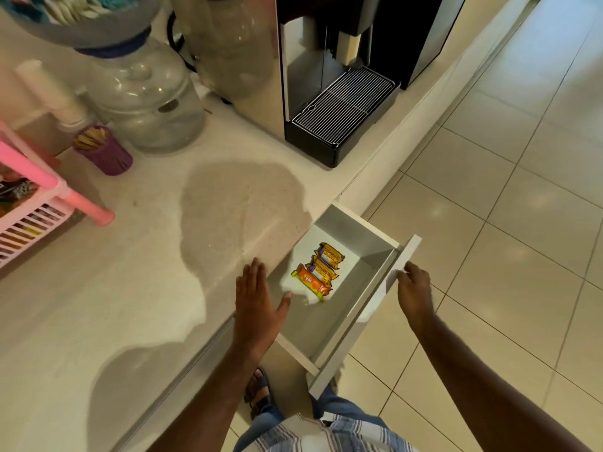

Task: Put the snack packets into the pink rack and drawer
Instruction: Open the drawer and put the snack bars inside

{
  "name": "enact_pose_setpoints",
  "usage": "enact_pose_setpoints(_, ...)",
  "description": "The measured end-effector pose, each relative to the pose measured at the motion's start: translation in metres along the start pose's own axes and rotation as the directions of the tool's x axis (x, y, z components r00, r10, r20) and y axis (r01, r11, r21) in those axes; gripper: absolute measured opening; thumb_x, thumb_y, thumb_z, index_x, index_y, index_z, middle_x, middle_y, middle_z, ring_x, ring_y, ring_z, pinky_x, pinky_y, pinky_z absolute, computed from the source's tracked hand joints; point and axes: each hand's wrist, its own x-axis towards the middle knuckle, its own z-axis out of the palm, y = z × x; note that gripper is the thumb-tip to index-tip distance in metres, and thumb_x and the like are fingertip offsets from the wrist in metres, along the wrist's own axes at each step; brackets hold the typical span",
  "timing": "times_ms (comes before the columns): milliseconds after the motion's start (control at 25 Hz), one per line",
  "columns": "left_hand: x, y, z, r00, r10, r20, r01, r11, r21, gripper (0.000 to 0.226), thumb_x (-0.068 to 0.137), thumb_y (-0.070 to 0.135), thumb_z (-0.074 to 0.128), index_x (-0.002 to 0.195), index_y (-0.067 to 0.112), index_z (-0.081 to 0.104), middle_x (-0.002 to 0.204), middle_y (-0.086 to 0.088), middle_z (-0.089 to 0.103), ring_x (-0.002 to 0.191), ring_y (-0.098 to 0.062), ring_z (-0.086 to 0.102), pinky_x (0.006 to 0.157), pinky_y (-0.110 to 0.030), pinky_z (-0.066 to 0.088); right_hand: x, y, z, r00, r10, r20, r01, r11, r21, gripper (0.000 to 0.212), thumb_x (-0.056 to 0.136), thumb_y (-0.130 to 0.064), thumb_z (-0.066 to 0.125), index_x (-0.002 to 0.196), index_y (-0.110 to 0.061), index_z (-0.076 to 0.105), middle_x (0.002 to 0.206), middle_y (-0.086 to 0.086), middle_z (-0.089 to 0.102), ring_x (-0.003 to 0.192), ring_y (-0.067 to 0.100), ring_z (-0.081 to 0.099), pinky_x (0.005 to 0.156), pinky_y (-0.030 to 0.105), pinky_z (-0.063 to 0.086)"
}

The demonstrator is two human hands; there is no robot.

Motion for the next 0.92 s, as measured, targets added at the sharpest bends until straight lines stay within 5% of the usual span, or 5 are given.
enact_pose_setpoints(120, -0.002, -0.003, -0.001, 1.000, 0.003, 0.028, -0.003, 1.000, 0.019, 0.096, 0.092, 0.070, 0.045, 0.162, 0.013, 0.013, 0.171, -0.008, 0.006, 0.158, -0.024, 0.001, 0.127, -0.044, 0.002, 0.000, -0.012, 0.004, 0.999, -0.040, 0.003, 0.040, 0.998, 0.053, 0.025, 0.096, -0.003, 0.044, 0.091, -0.008, 0.068, 0.083, 0.014, 0.065, 0.076, 0.028, 0.056, 0.072, 0.039, 0.046)
enact_pose_setpoints(240, -0.001, -0.004, -0.001, 0.999, 0.010, 0.048, -0.011, 1.000, 0.014, 0.104, 0.087, 0.083, 0.029, 0.163, 0.015, 0.006, 0.171, -0.005, 0.000, 0.157, -0.021, -0.006, 0.126, -0.043, -0.004, 0.001, -0.021, 0.009, 0.998, -0.046, 0.052, 0.039, 0.991, 0.125, 0.029, 0.097, 0.000, 0.043, 0.103, -0.003, 0.071, 0.094, 0.017, 0.071, 0.081, 0.025, 0.061, 0.076, 0.036, 0.048)
enact_pose_setpoints(360, -0.001, -0.005, 0.000, 0.998, 0.005, 0.059, -0.007, 1.000, 0.023, 0.112, 0.083, 0.090, 0.024, 0.162, 0.014, 0.004, 0.171, -0.005, -0.002, 0.157, -0.019, -0.007, 0.127, -0.047, -0.001, 0.003, -0.031, 0.018, 0.995, -0.040, 0.093, 0.023, 0.985, 0.171, 0.034, 0.099, -0.001, 0.042, 0.109, -0.012, 0.072, 0.091, 0.001, 0.071, 0.072, 0.010, 0.059, 0.065, 0.019, 0.048)
enact_pose_setpoints(640, -0.004, -0.007, -0.006, 0.995, 0.002, 0.096, -0.009, 0.997, 0.071, 0.126, 0.073, 0.098, 0.028, 0.163, 0.014, 0.000, 0.171, -0.005, -0.006, 0.157, -0.022, -0.007, 0.126, -0.053, -0.003, 0.007, -0.067, 0.053, 0.979, 0.059, 0.195, -0.125, 0.930, 0.346, 0.026, 0.100, -0.003, 0.042, 0.112, -0.021, 0.057, 0.096, -0.003, 0.067, 0.084, 0.013, 0.065, 0.063, 0.021, 0.056)
enact_pose_setpoints(920, -0.015, -0.020, -0.008, 0.994, 0.008, 0.110, -0.025, 0.987, 0.160, 0.125, 0.073, 0.100, 0.029, 0.162, 0.019, -0.005, 0.170, -0.002, -0.011, 0.157, -0.026, -0.009, 0.124, -0.057, -0.006, 0.017, -0.092, 0.079, 0.951, 0.080, 0.298, -0.231, 0.825, 0.516, 0.020, 0.101, -0.005, 0.050, 0.095, -0.014, 0.067, 0.087, 0.003, 0.074, 0.076, 0.018, 0.074, 0.066, 0.026, 0.060)
